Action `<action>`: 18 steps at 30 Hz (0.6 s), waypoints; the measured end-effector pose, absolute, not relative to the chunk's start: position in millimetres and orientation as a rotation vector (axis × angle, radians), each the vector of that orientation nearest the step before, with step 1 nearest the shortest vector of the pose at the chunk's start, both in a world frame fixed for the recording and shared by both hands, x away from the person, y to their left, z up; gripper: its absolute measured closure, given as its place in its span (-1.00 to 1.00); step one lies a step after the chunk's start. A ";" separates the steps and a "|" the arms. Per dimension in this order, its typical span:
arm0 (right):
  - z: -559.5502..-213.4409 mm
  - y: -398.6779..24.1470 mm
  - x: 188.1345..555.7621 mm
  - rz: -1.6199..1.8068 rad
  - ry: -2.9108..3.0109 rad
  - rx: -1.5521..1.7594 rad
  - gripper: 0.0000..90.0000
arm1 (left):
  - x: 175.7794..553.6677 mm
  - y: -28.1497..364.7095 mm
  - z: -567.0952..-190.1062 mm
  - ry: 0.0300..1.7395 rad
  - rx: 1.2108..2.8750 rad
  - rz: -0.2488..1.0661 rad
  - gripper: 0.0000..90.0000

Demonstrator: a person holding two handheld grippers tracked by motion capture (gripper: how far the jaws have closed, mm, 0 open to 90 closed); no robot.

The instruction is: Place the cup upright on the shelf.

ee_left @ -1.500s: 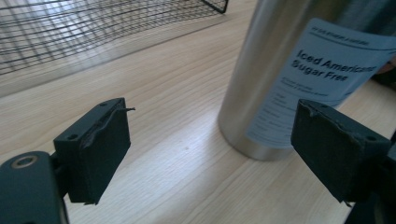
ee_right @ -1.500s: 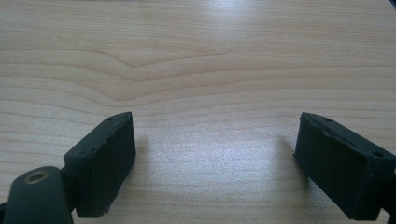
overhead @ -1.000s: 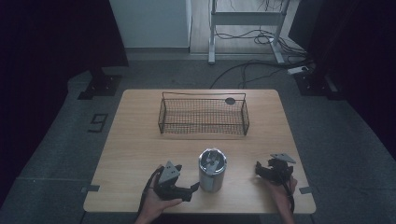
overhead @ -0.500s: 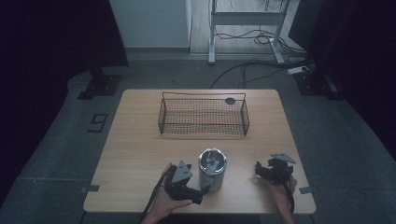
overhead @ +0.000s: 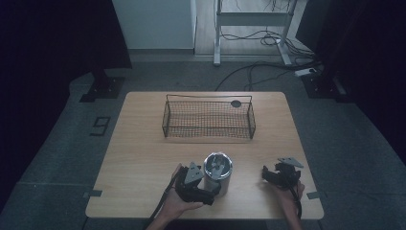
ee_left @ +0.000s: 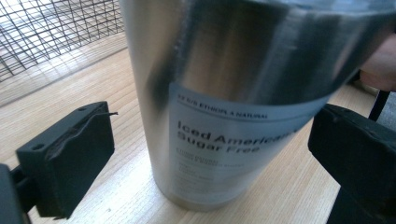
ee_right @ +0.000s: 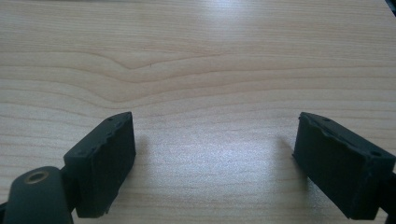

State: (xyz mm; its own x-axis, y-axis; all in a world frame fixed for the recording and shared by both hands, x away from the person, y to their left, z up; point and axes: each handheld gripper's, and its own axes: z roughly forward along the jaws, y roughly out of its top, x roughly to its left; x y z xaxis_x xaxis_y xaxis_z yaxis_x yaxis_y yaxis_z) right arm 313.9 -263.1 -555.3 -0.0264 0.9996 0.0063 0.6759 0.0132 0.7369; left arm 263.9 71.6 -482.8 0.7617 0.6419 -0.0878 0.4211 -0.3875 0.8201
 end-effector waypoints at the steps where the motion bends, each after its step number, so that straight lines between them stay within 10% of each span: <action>1: -555.3 -263.1 313.9 0.779 1.757 1.716 -0.72 | 264.3 70.6 -482.7 0.798 2.036 0.302 -1.00; 18: -555.3 -263.2 313.9 0.780 1.757 1.716 -0.72 | 275.9 47.3 -484.5 0.782 2.044 0.335 -1.00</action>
State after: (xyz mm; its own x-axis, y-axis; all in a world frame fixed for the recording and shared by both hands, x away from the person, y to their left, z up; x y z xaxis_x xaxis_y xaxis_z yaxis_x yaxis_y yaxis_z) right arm 313.9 -263.2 -555.3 -0.0269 0.9996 0.0075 0.6758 0.0127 0.7370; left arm 275.9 47.3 -484.5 0.7637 0.6429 -0.0591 0.4006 -0.4000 0.8244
